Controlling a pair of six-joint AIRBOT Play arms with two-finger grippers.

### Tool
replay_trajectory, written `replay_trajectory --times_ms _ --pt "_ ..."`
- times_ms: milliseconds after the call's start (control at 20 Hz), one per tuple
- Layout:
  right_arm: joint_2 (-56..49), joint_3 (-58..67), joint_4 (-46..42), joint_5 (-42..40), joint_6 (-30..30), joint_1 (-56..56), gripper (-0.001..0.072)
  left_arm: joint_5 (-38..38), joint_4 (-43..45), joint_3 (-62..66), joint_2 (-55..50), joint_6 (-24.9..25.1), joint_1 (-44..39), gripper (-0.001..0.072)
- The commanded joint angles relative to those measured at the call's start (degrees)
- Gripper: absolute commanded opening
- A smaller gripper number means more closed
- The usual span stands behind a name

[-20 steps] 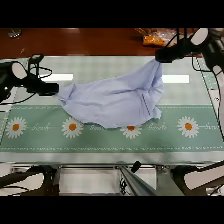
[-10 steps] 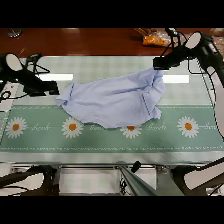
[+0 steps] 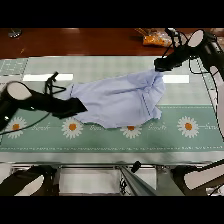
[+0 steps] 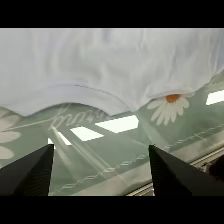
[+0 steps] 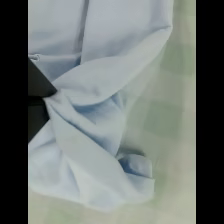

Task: Fold the shirts.

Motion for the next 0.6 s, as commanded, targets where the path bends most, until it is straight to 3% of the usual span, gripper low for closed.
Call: replay_trajectory --times_ms 0,250,550 --pt "0.0 0.0 -0.6 1.7 -1.3 0.0 0.0029 14.3 -9.4 -10.2 0.5 -4.0 -8.2 0.0655" --pt "0.0 0.0 -0.6 1.6 -1.4 0.0 0.0029 21.4 -10.8 -12.0 -5.3 -6.4 -16.2 0.067" --pt "0.0 0.0 -0.5 1.8 -1.3 0.0 0.0029 25.5 -14.3 -11.9 -11.7 -6.1 -18.2 0.067"
